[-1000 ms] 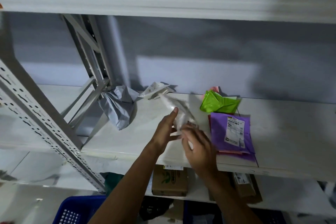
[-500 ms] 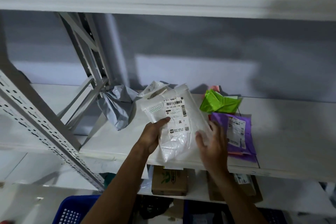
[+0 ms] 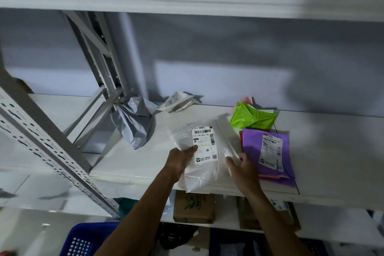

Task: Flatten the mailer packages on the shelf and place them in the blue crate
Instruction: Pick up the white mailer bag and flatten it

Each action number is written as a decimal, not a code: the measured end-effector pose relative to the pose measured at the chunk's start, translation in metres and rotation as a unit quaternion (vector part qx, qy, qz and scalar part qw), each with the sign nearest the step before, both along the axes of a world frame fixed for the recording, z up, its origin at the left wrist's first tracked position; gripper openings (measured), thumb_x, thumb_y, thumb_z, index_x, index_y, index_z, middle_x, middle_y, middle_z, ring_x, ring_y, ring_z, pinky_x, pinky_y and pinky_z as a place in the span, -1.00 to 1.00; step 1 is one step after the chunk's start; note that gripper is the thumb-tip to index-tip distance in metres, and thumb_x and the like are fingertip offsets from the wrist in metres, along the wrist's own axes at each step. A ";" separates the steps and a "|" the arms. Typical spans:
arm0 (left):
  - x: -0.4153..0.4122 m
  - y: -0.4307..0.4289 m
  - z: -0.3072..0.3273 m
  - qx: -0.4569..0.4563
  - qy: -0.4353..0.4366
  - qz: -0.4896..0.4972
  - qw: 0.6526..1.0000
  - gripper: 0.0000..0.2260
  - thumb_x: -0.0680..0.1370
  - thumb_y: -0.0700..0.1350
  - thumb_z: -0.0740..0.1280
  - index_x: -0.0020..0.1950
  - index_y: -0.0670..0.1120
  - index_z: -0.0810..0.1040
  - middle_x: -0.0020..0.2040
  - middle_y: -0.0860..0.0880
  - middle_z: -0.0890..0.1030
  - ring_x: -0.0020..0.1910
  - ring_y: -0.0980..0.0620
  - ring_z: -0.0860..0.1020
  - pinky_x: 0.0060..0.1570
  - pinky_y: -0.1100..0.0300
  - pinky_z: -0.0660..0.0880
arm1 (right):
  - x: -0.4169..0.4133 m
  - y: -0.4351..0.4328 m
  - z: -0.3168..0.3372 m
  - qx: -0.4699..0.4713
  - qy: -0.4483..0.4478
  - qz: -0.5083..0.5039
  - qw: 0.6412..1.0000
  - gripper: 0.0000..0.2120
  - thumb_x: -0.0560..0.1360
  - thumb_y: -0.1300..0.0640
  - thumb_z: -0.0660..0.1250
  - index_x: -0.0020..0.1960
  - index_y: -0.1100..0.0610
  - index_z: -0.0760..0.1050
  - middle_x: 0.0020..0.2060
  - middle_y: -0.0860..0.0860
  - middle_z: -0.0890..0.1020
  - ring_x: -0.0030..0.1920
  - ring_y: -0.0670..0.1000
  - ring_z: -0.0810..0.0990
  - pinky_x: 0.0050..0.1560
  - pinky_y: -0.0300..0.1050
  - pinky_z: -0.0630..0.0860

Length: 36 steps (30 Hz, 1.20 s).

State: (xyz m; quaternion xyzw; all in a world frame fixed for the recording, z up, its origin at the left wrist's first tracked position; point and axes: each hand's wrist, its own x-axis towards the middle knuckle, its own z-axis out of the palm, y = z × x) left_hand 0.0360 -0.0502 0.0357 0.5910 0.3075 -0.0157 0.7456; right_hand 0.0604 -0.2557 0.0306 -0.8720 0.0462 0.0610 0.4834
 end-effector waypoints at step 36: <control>0.001 -0.046 -0.092 0.677 -0.051 -0.258 0.687 -0.38 0.66 0.20 -0.29 0.66 -0.06 -0.01 0.65 -0.12 -0.07 0.63 -0.12 -0.13 0.57 -0.16 -0.04 | 0.046 0.033 -0.089 -0.308 -0.345 0.249 0.851 -0.53 0.56 0.19 0.13 0.43 0.31 0.44 0.46 0.22 0.42 0.51 0.17 0.35 0.48 0.05 0.24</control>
